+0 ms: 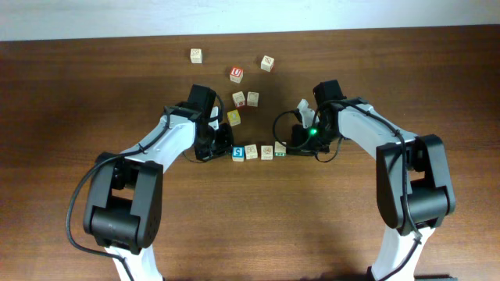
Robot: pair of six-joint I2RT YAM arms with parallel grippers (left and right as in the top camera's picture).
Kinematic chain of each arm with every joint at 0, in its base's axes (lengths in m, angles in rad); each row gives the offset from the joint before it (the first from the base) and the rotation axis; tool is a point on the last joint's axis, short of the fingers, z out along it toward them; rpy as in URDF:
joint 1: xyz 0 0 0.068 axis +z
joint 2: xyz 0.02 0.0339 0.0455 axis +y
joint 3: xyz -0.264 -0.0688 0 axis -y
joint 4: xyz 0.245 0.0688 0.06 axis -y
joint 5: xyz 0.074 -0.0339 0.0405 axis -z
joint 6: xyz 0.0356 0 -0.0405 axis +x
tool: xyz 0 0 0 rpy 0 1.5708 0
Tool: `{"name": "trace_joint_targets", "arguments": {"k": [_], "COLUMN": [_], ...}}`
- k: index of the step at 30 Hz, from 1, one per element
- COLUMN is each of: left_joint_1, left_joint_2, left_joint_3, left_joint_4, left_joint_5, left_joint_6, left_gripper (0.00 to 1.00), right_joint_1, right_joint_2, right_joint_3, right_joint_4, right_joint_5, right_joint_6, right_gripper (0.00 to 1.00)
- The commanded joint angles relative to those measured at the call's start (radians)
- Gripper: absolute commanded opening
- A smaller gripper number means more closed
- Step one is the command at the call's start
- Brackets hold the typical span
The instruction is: Rotate 4 blocks
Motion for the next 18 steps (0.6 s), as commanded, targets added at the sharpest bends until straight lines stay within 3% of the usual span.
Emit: {"name": "trace_joint_targets", "arguments": {"k": [1,16,18], "left_joint_1": [-0.004,-0.043,-0.005], "left_joint_2": [0.01,0.01,0.008], "left_joint_3": [-0.002,0.002,0.051], "left_joint_4": [0.037,0.198,0.159], "left_joint_5": [0.033,0.032,0.032], "left_joint_6": [-0.008,-0.009,-0.009], "left_gripper": [0.0,0.0,0.0], "right_joint_1": [0.017,0.027,0.019], "right_joint_2": [-0.014,-0.014,-0.019], "right_joint_3": [-0.009,0.008,0.067], "right_joint_4": [0.0,-0.005,-0.034], "right_joint_5": [0.005,0.004,0.006], "right_joint_6": [-0.022,-0.063,-0.068], "right_gripper": [0.04,0.04,0.04]}}
